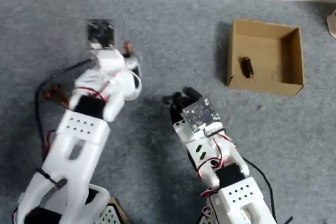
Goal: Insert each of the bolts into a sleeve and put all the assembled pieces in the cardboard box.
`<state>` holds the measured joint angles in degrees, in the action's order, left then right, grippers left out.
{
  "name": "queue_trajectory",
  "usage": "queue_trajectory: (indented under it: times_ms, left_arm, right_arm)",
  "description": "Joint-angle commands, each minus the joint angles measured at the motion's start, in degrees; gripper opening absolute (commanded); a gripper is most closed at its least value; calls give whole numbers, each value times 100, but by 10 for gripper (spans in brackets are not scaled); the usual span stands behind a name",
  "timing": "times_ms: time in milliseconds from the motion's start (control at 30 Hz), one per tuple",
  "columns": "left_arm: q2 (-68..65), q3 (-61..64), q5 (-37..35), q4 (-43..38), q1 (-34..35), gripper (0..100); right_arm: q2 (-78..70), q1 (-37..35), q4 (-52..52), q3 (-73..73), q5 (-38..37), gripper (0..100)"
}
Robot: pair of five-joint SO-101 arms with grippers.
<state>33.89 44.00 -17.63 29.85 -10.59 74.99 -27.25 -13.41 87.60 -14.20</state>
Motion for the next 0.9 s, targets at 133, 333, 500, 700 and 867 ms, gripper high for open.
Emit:
queue_trajectory:
  times_ms: [133,333,500,700,867]
  left_arm:
    - [268,303,-1433,-1029,-312,5]
    - [374,215,-2391,-1037,-312,5]
    - [1095,242,-2760,-1020,-462,5]
    - [1842,690,-2760,-1020,-919,5]
    - [1868,796,-2760,-1020,-1086,5]
  right_arm:
    - [242,-40,4,-66,-79,5]
    - [242,-40,4,-57,-79,5]
    - [233,-40,4,-57,-79,5]
    - [233,-48,4,-57,-79,5]
    - [233,-48,-4,-57,-62,5]
